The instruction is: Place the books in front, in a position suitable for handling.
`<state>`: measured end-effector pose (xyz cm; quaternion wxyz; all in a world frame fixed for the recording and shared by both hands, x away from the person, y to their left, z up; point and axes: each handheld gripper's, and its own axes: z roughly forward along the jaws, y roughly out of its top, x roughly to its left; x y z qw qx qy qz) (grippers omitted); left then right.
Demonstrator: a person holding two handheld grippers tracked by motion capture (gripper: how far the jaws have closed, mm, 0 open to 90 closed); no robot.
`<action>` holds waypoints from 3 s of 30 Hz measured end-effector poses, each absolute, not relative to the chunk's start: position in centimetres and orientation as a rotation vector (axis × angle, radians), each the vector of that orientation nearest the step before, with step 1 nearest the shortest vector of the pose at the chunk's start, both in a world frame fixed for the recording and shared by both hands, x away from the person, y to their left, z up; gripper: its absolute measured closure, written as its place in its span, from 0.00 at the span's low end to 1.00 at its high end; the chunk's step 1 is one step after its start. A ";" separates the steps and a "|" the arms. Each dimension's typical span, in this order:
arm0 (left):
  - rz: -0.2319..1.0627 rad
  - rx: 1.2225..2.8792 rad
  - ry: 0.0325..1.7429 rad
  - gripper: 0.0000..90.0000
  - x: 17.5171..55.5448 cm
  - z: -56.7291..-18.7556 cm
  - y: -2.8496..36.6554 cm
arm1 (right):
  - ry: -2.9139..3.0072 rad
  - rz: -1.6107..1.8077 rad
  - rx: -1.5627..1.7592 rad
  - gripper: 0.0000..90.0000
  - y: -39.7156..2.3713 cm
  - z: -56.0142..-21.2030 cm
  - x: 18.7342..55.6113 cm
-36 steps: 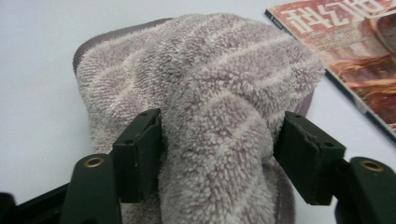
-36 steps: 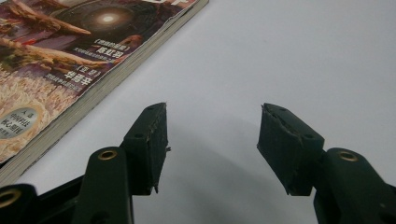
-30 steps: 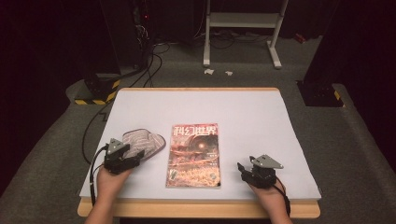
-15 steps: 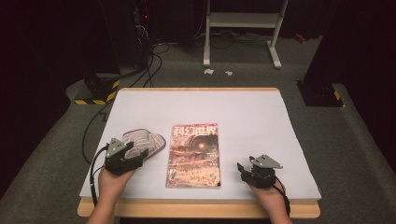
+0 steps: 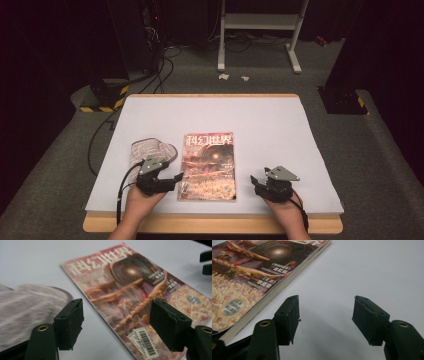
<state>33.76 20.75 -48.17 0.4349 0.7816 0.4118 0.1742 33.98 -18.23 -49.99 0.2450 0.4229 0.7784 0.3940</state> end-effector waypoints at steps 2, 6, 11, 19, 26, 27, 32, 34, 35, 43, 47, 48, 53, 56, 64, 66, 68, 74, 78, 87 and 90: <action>0.410 1.974 1.031 0.31 33.9 -48.8 19.9 | 2.127 1.080 1.149 0.40 -18.0 -49.9 33.9; 0.378 2.026 1.065 0.30 34.7 -49.9 18.6 | 2.142 1.100 1.135 0.40 -17.2 -49.8 33.8; 0.377 2.063 1.127 0.25 36.3 -50.7 17.5 | 2.180 1.151 1.122 0.40 -15.4 -49.2 34.1; 0.404 2.036 1.147 0.17 36.5 -51.1 16.8 | 2.280 1.078 1.086 0.41 -11.3 -49.3 35.8; 0.389 2.026 1.155 0.18 36.4 -51.1 16.7 | 2.312 1.056 1.131 0.41 -10.1 -50.6 35.9; 0.389 2.024 1.157 0.18 36.4 -51.1 16.7 | 2.317 1.052 1.137 0.41 -10.1 -50.6 35.9; 0.397 2.023 1.164 0.19 36.4 -51.0 16.6 | 2.323 1.074 1.171 0.42 -10.3 -50.8 35.8; 0.391 2.019 1.170 0.19 36.5 -51.0 16.5 | 2.330 1.075 1.169 0.42 -10.2 -50.8 35.6; 0.383 2.011 1.173 0.19 36.5 -51.0 16.4 | 2.326 1.065 1.158 0.42 -10.2 -50.7 35.5; 0.389 2.036 1.137 0.18 36.4 -51.1 14.8 | 2.316 1.065 1.203 0.39 -11.6 -50.7 35.6; 0.381 2.031 1.140 0.18 36.5 -51.1 14.9 | 2.329 1.085 1.237 0.39 -11.6 -50.8 35.7; 0.379 2.027 1.142 0.18 36.5 -51.1 15.0 | 2.324 1.082 1.242 0.39 -11.5 -50.8 35.7; 0.325 1.979 1.163 0.18 36.6 -51.1 15.5 | 2.310 1.070 1.251 0.38 -11.2 -50.8 35.5; 0.323 1.972 1.169 0.20 36.6 -51.0 15.6 | 2.308 1.069 1.253 0.38 -11.1 -50.8 35.5; 0.323 1.940 1.191 0.29 36.6 -50.9 16.0 | 2.297 1.066 1.240 0.38 -11.1 -50.8 35.4; 0.328 1.939 1.193 0.30 36.5 -50.9 16.0 | 2.298 1.066 1.241 0.38 -11.1 -50.8 35.4; 0.330 1.936 1.193 0.31 36.5 -50.9 16.0 | 2.298 1.066 1.241 0.38 -11.1 -50.8 35.4; 0.332 1.926 1.192 0.32 36.4 -50.8 16.1 | 2.296 1.064 1.239 0.39 -11.0 -50.8 35.3; 0.338 1.919 1.194 0.33 36.3 -50.8 16.1 | 2.297 1.065 1.241 0.39 -11.1 -50.8 35.3; 0.350 1.884 1.180 0.34 36.0 -50.4 16.2 | 2.295 1.063 1.238 0.39 -11.1 -50.8 35.3; 0.361 1.852 1.159 0.35 35.8 -50.0 16.3 | 2.295 1.064 1.244 0.39 -11.1 -50.8 35.3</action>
